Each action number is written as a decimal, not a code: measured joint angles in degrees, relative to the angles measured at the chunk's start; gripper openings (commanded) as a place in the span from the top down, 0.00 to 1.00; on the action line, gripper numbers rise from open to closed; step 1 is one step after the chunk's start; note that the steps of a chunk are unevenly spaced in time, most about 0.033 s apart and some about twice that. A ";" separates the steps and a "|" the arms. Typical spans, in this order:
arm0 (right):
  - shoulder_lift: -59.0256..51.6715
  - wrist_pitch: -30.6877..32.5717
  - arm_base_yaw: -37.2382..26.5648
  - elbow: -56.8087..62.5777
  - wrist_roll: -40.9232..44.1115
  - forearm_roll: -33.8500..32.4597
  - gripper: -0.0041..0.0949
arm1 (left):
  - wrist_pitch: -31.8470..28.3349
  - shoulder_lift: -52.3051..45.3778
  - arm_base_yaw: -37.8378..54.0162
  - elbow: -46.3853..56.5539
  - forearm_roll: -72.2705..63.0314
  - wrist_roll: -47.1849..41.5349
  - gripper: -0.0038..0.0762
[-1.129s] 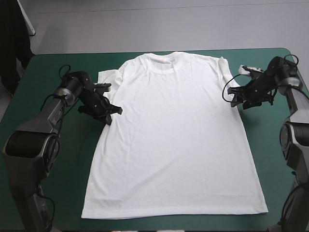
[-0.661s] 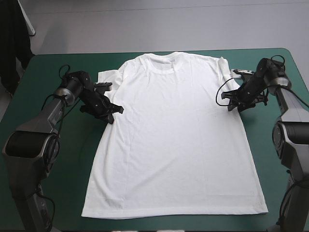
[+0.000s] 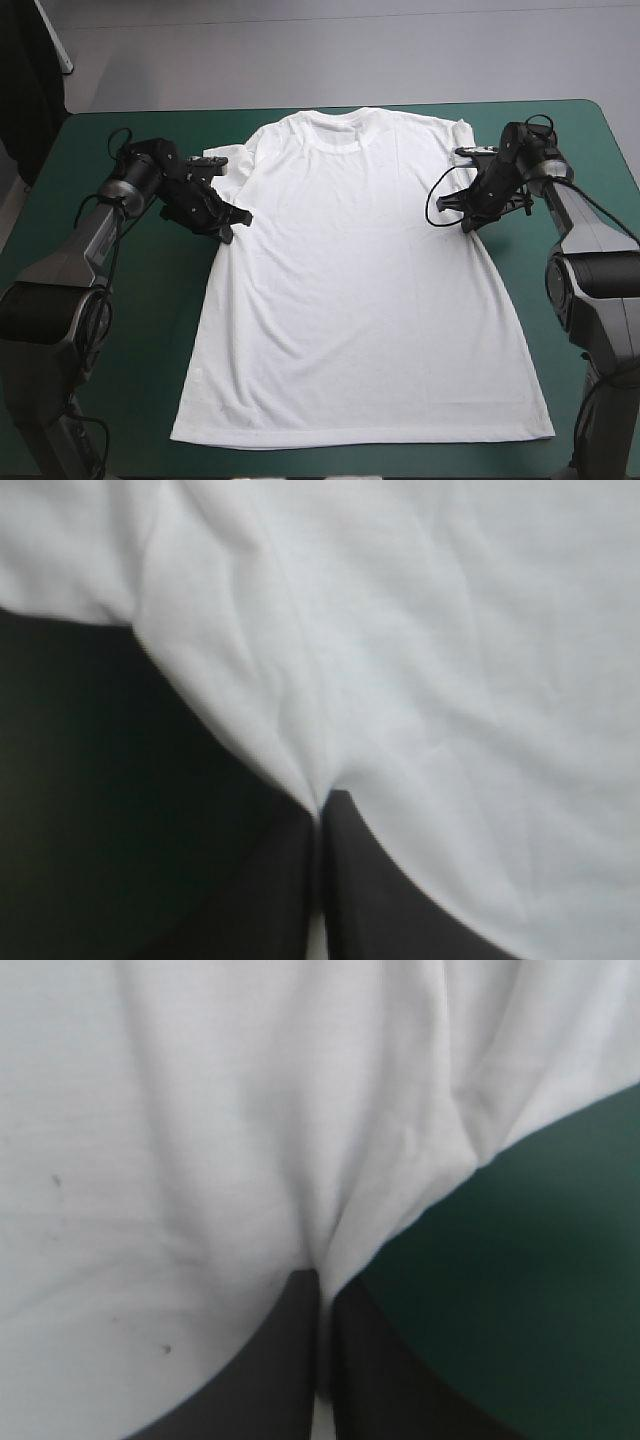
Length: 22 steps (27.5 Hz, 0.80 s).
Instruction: Fold the cloth
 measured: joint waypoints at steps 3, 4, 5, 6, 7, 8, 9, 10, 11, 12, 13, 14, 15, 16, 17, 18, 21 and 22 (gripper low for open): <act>-1.26 0.08 0.33 0.79 0.06 0.25 0.97 | -0.07 -3.03 0.00 0.00 0.13 0.21 0.96; -2.51 0.20 0.33 1.08 0.06 0.41 0.97 | -0.07 -4.38 0.00 0.00 0.13 0.53 0.96; -4.65 0.21 -0.03 1.20 0.06 0.41 0.97 | -0.07 -5.81 0.00 0.00 0.73 0.76 0.96; -6.55 0.33 -0.56 1.20 0.06 0.52 0.97 | -0.17 -6.93 0.00 0.00 1.61 0.92 0.96; -9.19 0.59 -1.79 1.20 0.06 1.01 0.97 | -0.33 -8.59 0.00 0.00 2.87 0.94 0.96; -10.72 0.67 -2.76 1.20 0.11 1.50 0.97 | -0.57 -9.72 0.00 0.00 3.66 1.02 0.96; -12.05 0.81 -3.86 1.20 0.26 2.14 0.97 | -0.80 -10.91 0.00 0.00 4.43 1.02 0.96; -12.97 0.93 -4.81 1.20 0.31 2.80 0.97 | -1.00 -11.87 0.00 0.00 4.81 1.08 0.96; -13.95 1.08 -5.98 1.20 0.38 3.91 0.97 | -1.26 -13.06 0.00 0.00 5.24 1.08 0.96; -14.76 1.19 -7.03 1.20 0.45 4.99 0.97 | -1.51 -14.15 0.00 0.00 5.51 1.08 0.96; -15.39 1.24 -7.70 1.20 0.45 5.83 0.97 | -1.69 -15.12 0.00 0.00 5.52 1.08 0.96; -15.97 1.35 -8.25 1.20 0.45 6.49 0.97 | -1.89 -15.98 0.00 0.00 5.52 1.08 0.96; -16.51 1.41 -8.55 1.20 0.45 6.92 0.97 | -2.01 -16.70 0.00 0.00 5.52 1.08 0.96; -16.96 1.48 -8.57 1.20 0.45 7.27 0.97 | -2.15 -17.28 0.00 0.00 5.52 1.08 0.96; -17.50 1.52 -8.57 1.20 0.37 7.68 0.97 | -2.28 -17.94 0.00 0.05 5.59 1.08 0.96; -18.14 1.63 -8.57 1.20 0.31 8.10 0.97 | -2.37 -18.62 0.00 0.05 5.87 1.13 0.96; -20.27 1.72 -8.57 1.20 0.31 8.86 0.97 | -2.49 -20.82 0.00 0.17 6.56 1.18 0.96; -21.20 1.78 -8.57 1.21 0.31 9.02 0.97 | -2.53 -21.76 0.00 0.17 6.71 1.30 0.96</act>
